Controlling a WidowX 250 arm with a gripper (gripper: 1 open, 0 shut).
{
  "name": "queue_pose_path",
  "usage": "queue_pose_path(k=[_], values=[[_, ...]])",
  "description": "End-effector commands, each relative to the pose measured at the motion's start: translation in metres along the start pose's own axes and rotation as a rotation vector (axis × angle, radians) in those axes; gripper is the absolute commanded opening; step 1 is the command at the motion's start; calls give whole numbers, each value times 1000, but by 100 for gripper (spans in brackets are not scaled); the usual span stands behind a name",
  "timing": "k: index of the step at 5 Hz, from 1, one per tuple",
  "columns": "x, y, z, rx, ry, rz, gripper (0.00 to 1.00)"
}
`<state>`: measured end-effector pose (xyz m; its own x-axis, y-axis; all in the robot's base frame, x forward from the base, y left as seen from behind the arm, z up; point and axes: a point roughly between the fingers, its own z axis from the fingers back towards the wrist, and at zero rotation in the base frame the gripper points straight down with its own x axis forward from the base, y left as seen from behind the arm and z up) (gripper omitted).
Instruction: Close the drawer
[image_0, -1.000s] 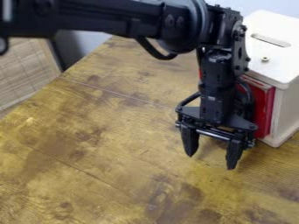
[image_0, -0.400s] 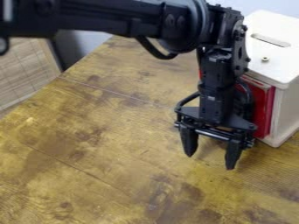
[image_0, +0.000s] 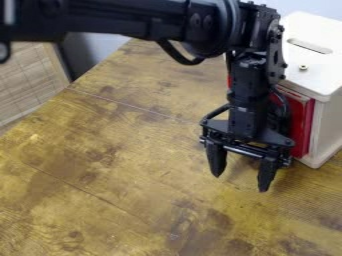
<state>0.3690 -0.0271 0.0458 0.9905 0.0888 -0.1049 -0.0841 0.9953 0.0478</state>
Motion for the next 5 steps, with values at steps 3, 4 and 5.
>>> queue_pose_path(k=[3,4,5], values=[[-3,58,70,25,-155,46,100],[0,62,78,24,-179,45,100],[3,61,76,22,-181,45,100]])
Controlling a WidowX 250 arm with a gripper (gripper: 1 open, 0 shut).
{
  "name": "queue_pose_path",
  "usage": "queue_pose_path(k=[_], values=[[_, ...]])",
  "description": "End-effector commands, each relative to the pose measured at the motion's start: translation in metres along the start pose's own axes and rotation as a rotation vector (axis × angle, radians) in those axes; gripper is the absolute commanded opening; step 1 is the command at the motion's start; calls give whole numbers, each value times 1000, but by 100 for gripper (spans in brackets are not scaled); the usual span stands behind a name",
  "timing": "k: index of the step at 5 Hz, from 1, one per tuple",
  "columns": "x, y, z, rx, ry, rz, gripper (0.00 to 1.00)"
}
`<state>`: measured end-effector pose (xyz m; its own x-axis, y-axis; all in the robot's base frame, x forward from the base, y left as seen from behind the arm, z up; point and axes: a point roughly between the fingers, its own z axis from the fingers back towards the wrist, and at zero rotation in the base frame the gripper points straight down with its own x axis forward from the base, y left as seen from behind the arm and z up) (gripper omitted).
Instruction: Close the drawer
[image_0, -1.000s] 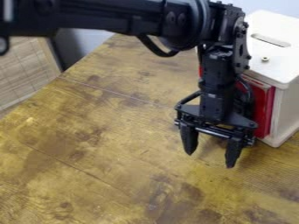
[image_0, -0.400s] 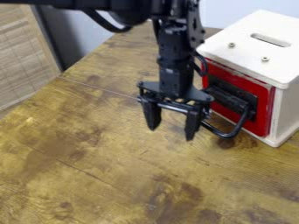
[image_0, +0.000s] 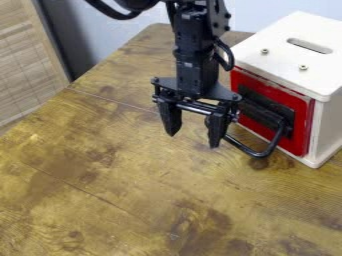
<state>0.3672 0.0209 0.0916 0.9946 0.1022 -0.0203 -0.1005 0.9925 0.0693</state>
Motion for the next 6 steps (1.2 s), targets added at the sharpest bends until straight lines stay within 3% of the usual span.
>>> queue_pose_path(k=[1,6], values=[[11,11,30,0,-100,30,100],[6,11,22,-9,-121,31,100]])
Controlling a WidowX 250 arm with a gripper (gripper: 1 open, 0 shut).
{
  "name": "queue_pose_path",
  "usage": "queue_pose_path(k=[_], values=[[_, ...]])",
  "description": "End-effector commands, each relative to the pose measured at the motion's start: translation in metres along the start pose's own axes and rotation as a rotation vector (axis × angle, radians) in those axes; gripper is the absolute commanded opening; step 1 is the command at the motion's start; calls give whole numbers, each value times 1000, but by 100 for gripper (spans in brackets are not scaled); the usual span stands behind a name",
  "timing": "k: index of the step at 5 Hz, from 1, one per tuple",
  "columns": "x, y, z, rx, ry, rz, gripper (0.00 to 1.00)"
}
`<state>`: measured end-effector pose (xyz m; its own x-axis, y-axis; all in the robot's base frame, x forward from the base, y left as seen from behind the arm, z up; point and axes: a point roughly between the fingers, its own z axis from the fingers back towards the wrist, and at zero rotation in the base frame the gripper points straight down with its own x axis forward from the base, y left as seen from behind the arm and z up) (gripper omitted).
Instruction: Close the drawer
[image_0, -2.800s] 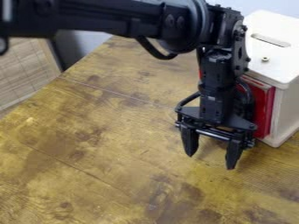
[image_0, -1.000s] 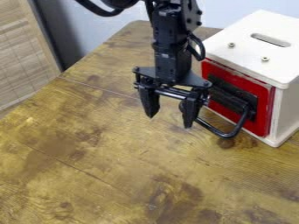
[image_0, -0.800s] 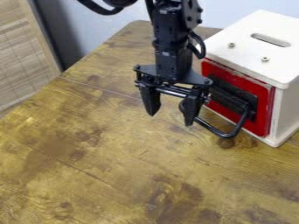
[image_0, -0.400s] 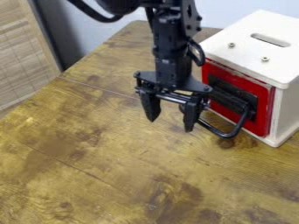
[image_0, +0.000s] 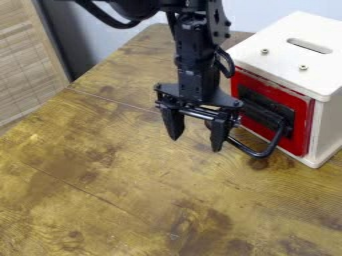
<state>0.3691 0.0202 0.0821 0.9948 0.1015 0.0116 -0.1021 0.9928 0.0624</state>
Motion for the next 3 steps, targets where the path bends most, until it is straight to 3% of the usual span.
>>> queue_pose_path(k=[1,3], values=[[5,12,30,-2,-91,27,100],[4,13,28,-3,-95,27,100]])
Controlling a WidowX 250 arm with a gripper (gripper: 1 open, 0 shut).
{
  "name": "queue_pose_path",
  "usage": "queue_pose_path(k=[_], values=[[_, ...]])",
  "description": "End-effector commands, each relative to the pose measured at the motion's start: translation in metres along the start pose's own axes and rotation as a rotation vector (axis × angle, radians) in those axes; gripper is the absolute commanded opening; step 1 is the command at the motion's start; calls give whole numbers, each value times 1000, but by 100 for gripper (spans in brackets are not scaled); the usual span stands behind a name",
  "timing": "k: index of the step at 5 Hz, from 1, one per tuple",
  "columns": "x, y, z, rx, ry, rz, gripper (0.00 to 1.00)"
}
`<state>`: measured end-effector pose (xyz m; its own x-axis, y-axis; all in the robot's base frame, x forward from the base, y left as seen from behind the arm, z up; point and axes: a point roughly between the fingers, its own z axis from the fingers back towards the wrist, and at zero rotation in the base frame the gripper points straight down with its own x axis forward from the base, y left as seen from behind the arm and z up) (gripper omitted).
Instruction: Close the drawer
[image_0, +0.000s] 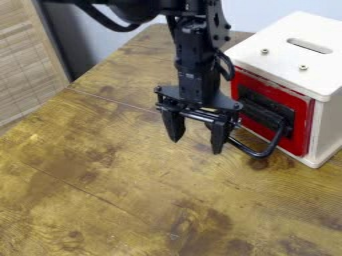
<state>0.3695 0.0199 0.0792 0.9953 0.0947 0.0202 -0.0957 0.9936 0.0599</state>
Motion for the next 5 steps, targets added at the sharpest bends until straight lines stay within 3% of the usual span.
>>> queue_pose_path(k=[1,5], values=[[4,14,31,0,-90,34,100],[5,14,26,-7,-103,50,100]])
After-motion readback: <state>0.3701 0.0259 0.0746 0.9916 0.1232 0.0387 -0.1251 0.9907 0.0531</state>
